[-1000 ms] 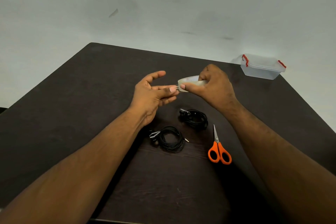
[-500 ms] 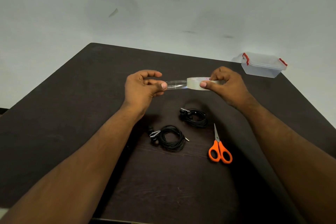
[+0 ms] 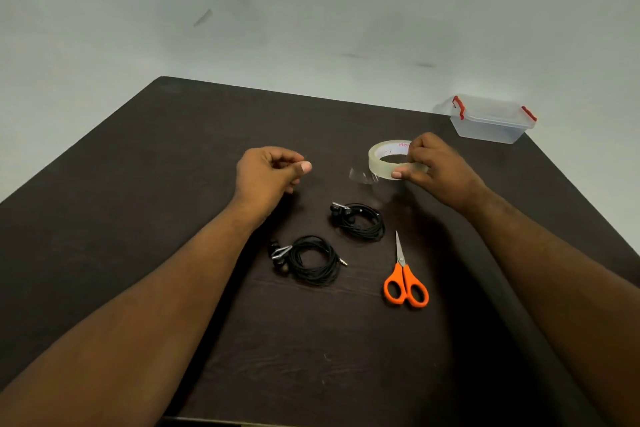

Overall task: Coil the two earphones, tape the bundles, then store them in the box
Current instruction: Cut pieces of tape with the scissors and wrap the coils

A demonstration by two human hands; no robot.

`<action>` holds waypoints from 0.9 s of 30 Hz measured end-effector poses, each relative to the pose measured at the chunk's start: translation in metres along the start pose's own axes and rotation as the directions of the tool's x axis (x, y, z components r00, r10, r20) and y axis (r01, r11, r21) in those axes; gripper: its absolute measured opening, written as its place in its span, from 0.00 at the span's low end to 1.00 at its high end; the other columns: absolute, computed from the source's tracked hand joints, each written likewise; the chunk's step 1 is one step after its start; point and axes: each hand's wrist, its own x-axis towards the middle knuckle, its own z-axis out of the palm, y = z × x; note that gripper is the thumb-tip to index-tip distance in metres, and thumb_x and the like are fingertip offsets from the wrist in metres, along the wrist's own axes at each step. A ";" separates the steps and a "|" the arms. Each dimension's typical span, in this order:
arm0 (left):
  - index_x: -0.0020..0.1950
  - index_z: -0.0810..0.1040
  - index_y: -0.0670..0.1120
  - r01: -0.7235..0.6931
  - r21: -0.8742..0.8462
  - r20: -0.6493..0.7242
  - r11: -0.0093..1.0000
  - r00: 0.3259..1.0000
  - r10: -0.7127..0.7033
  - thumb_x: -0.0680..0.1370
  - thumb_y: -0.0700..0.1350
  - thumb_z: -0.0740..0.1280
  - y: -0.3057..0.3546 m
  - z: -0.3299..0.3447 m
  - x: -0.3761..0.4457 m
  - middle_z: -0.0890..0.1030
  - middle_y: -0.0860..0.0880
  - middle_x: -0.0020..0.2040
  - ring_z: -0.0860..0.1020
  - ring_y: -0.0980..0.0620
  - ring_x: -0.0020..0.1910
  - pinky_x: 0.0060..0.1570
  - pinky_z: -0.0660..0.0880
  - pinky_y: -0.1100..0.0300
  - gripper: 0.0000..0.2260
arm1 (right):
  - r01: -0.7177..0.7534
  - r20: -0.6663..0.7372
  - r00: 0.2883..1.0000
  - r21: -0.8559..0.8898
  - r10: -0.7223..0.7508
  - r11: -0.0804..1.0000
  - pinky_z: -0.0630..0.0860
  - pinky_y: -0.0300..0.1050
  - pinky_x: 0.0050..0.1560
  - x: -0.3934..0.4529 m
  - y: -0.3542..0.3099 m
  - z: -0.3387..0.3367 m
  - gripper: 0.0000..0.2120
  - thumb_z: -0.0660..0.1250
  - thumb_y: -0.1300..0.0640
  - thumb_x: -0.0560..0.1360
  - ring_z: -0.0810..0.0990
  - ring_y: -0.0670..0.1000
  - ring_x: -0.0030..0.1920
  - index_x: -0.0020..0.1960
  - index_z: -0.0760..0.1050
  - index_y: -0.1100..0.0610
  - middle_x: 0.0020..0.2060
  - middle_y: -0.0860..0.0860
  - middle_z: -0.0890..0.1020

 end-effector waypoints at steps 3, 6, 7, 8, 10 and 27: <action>0.58 0.82 0.47 -0.053 0.100 0.100 0.994 0.994 0.042 0.71 0.45 0.76 0.004 0.004 -0.002 0.83 0.48 0.49 0.75 0.60 0.30 0.31 0.73 0.67 0.16 | 0.056 -0.049 0.997 -0.009 -0.057 0.998 0.62 0.22 0.44 0.003 -0.012 0.001 0.14 0.72 0.50 0.72 0.69 0.44 0.44 0.43 0.77 0.61 0.46 0.49 0.71; 0.68 0.74 0.51 -0.127 0.125 0.230 0.984 0.969 0.095 0.71 0.45 0.76 0.009 0.003 -0.004 0.77 0.51 0.60 0.72 0.61 0.33 0.37 0.73 0.70 0.26 | 0.113 -0.056 0.992 -0.009 -0.113 0.994 0.63 0.23 0.44 0.008 -0.027 -0.001 0.15 0.72 0.49 0.72 0.71 0.44 0.46 0.45 0.79 0.62 0.47 0.48 0.71; 0.70 0.72 0.53 -0.149 0.151 0.272 0.977 0.957 0.104 0.71 0.46 0.76 0.010 0.003 -0.005 0.75 0.53 0.64 0.74 0.59 0.39 0.42 0.74 0.69 0.29 | 0.130 -0.064 0.989 -0.006 -0.130 0.991 0.63 0.23 0.44 0.010 -0.033 -0.002 0.15 0.72 0.49 0.72 0.70 0.43 0.46 0.46 0.79 0.62 0.47 0.48 0.71; 0.71 0.70 0.56 -0.171 0.180 0.310 0.969 0.945 0.109 0.71 0.48 0.76 0.011 0.002 -0.005 0.73 0.55 0.66 0.76 0.58 0.47 0.45 0.73 0.69 0.31 | 0.149 -0.070 0.986 -0.009 -0.149 0.989 0.63 0.23 0.44 0.012 -0.038 -0.004 0.15 0.72 0.48 0.72 0.70 0.43 0.47 0.46 0.79 0.62 0.48 0.47 0.71; 0.71 0.69 0.59 -0.195 0.202 0.369 0.960 0.923 0.110 0.69 0.51 0.76 0.012 0.002 -0.006 0.69 0.58 0.69 0.74 0.56 0.58 0.48 0.71 0.69 0.32 | 0.182 -0.077 0.980 -0.020 -0.183 0.983 0.63 0.24 0.44 0.015 -0.046 -0.008 0.15 0.71 0.48 0.72 0.70 0.44 0.47 0.47 0.80 0.61 0.48 0.47 0.71; 0.41 0.84 0.43 0.078 -0.259 0.460 0.963 0.887 0.052 0.66 0.42 0.77 0.010 -0.009 -0.005 0.85 0.40 0.41 0.84 0.47 0.41 0.43 0.80 0.58 0.06 | 0.193 -0.125 0.972 -0.043 -0.197 0.980 0.63 0.22 0.44 0.016 -0.050 -0.026 0.16 0.72 0.48 0.71 0.70 0.42 0.47 0.47 0.80 0.62 0.47 0.53 0.76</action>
